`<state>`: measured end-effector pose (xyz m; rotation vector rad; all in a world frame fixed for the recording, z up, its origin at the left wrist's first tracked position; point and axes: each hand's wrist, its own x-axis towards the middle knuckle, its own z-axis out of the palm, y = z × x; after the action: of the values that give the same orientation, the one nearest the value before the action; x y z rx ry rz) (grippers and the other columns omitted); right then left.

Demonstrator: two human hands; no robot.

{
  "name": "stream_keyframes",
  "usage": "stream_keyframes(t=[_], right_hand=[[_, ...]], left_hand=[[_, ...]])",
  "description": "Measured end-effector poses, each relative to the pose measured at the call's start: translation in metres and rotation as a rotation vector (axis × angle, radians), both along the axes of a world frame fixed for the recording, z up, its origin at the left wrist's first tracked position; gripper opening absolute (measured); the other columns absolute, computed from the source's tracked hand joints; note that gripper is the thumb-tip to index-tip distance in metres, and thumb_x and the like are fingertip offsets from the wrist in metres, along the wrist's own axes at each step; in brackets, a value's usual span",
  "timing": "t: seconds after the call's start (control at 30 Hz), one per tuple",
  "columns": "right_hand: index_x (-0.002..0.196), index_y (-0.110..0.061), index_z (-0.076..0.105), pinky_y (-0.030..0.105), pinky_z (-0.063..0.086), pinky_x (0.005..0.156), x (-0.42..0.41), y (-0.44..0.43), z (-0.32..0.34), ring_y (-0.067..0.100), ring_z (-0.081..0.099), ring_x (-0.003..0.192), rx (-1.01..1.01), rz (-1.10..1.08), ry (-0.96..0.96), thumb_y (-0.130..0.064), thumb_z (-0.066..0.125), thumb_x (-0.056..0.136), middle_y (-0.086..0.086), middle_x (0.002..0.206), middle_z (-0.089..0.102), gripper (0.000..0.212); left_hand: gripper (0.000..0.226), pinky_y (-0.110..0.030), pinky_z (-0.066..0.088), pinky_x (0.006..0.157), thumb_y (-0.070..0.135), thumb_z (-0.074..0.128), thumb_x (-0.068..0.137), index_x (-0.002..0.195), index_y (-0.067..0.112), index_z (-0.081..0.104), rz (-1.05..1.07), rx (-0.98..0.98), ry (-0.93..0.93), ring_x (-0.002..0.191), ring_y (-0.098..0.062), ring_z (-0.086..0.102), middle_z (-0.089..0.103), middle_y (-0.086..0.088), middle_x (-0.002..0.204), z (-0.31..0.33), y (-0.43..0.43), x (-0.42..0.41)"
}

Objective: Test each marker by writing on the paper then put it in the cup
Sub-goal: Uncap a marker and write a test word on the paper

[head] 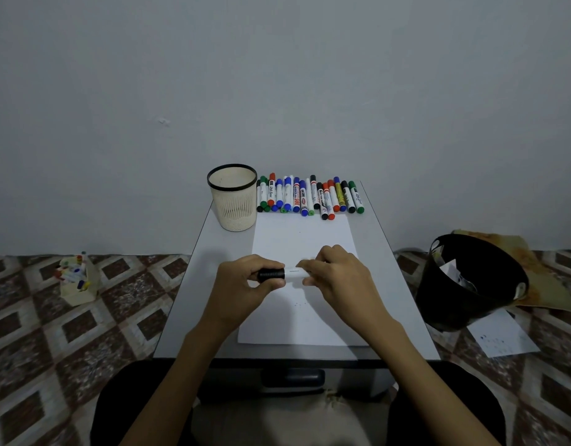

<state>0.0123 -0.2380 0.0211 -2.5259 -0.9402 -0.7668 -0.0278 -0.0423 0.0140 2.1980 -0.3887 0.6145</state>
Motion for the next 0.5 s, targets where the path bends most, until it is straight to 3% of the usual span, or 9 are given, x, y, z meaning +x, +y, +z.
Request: stream_keyframes(t=[0.17, 0.3, 0.4, 0.5], right_hand=[[0.089, -0.018, 0.076, 0.027, 0.038, 0.048, 0.002, 0.004, -0.008, 0.020, 0.052, 0.063, 0.037, 0.039, -0.014, -0.009, 0.085, 0.067, 0.001, 0.070, 0.057, 0.026], [0.090, -0.017, 0.076, 0.029, 0.037, 0.050, 0.007, -0.003, -0.014, 0.021, 0.049, 0.065, 0.058, 0.057, -0.047, -0.008, 0.082, 0.070, 0.003, 0.071, 0.053, 0.023], [0.095, -0.016, 0.074, 0.028, 0.038, 0.053, 0.017, -0.015, -0.012, 0.016, 0.046, 0.069, 0.138, 0.014, -0.055, -0.011, 0.080, 0.075, 0.003, 0.075, 0.053, 0.021], [0.094, -0.014, 0.072, 0.027, 0.031, 0.066, 0.026, -0.020, -0.009, 0.014, 0.042, 0.077, 0.176, -0.036, -0.099, -0.016, 0.080, 0.074, 0.002, 0.079, 0.057, 0.021]], left_hand=[[0.027, -0.006, 0.045, 0.066, 0.030, 0.064, 0.081, 0.101, 0.013, 0.071, -0.039, 0.053, 0.015, 0.069, -0.003, 0.060, 0.071, 0.002, 0.078, -0.009, 0.001, -0.002], [0.019, -0.019, 0.049, 0.062, 0.026, 0.061, 0.082, 0.097, 0.019, 0.071, -0.085, -0.037, 0.074, 0.064, -0.005, 0.060, 0.068, 0.007, 0.074, -0.017, 0.009, -0.002], [0.015, -0.017, 0.049, 0.067, 0.020, 0.061, 0.082, 0.094, 0.019, 0.070, -0.048, -0.110, 0.129, 0.071, -0.002, 0.062, 0.068, 0.014, 0.084, -0.023, 0.015, -0.005], [0.021, -0.017, 0.047, 0.075, 0.033, 0.052, 0.087, 0.098, 0.019, 0.064, 0.027, -0.093, 0.120, 0.084, -0.003, 0.061, 0.065, 0.012, 0.092, -0.026, 0.020, -0.003]])
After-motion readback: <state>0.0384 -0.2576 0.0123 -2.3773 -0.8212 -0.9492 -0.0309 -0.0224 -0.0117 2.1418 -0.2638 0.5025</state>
